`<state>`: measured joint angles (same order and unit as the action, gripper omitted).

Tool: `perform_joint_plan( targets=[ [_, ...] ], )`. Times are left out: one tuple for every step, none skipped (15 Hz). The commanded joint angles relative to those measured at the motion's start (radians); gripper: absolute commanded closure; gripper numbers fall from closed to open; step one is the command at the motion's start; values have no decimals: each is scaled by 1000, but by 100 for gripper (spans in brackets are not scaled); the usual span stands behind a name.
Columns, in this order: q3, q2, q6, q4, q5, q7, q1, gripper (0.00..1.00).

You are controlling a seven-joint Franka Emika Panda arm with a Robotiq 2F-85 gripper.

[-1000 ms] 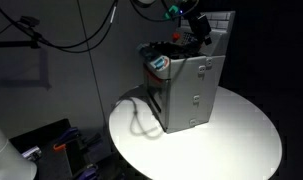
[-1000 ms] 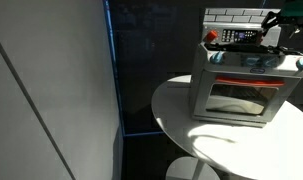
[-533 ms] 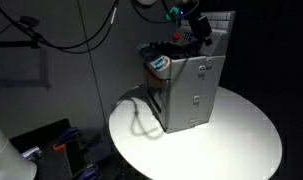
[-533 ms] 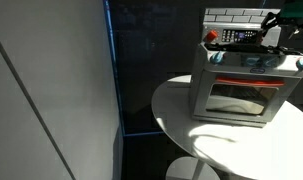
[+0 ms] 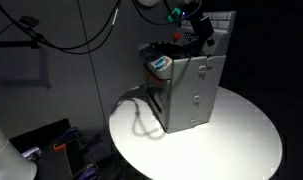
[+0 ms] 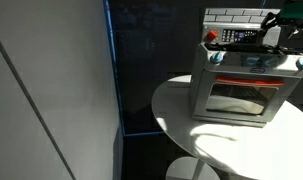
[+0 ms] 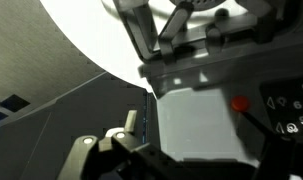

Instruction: Press the top orange button on the right side of the stove

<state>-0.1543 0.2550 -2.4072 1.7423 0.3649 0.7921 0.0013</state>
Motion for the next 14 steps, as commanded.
perform_joint_plan(
  targets=[
    [-17,26,-2,-45,16,20,6,0],
    [-14,15,3,-35,11,11,7,0],
    [-10,0,9,-19,8,4,8,0],
    [-6,-14,13,-6,0,-7,8,0],
    [-1,-31,22,9,-10,-20,7,0],
    [8,-48,35,23,-30,-43,4,0],
    [15,-61,43,34,-48,-64,1,0],
    [20,-78,54,46,-63,-81,0,0],
    [28,-98,67,59,-86,-110,-3,0],
    [35,-115,81,70,-107,-136,-5,0],
    [41,-134,100,81,-131,-165,-7,0],
    [47,-151,117,90,-155,-193,-8,0],
    [54,-170,141,103,-183,-230,-11,0],
    [59,-187,165,111,-212,-264,-13,0]
  ],
)
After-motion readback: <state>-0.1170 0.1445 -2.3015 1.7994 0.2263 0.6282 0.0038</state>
